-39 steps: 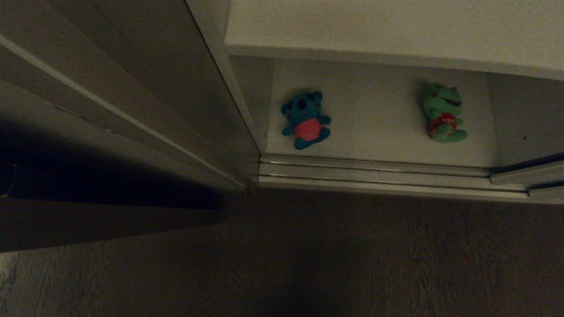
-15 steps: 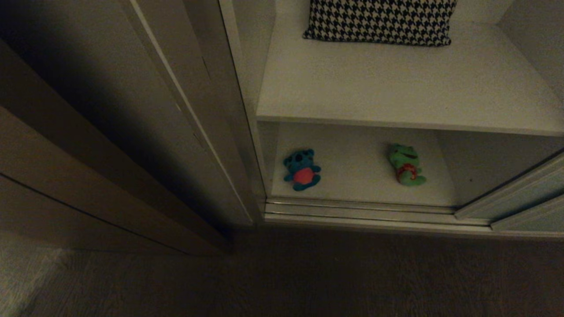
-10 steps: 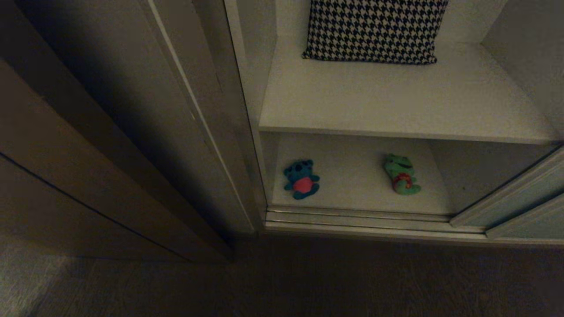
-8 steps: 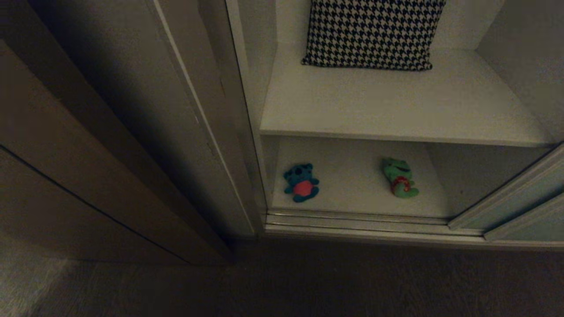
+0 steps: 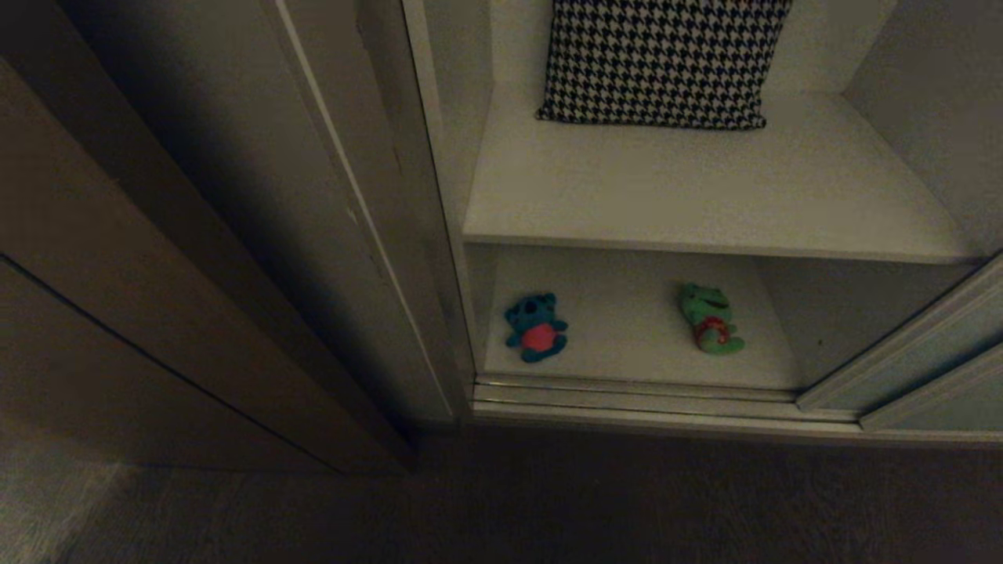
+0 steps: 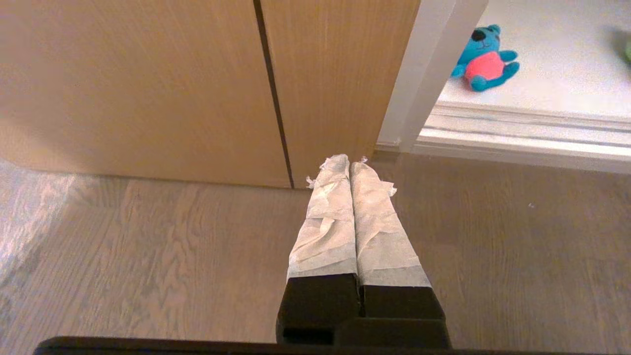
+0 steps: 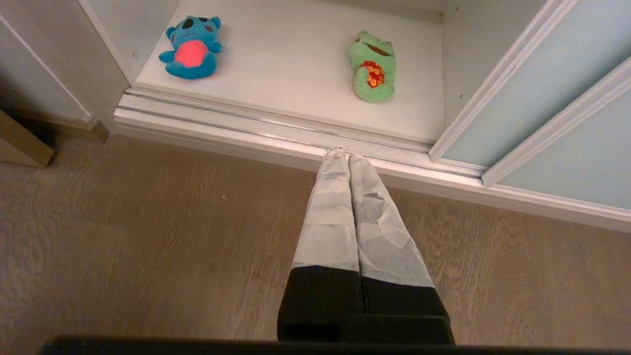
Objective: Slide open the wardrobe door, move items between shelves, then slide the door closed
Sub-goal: Close the door
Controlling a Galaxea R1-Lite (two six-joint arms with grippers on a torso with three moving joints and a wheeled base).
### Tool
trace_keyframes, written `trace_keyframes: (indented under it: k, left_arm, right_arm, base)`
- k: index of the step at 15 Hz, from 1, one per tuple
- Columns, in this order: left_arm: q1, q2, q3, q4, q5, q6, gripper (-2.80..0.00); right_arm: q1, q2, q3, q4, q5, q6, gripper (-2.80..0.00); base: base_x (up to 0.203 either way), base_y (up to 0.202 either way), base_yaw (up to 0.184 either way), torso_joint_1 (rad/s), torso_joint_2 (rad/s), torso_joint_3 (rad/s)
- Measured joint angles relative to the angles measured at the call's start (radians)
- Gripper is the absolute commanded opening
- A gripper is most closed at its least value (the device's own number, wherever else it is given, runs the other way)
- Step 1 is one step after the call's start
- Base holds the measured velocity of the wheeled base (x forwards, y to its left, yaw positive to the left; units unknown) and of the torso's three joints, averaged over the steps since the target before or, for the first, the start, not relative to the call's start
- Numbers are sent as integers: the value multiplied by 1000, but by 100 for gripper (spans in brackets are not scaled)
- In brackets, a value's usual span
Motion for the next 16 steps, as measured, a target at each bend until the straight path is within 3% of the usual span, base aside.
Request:
trace_keyframes:
  k: [16]
  left_arm:
    - [0, 0, 0, 1, 0, 1, -280]
  right_arm:
    - [0, 1, 0, 0, 0, 0, -280]
  base:
    - [0, 0, 0, 0, 0, 2]
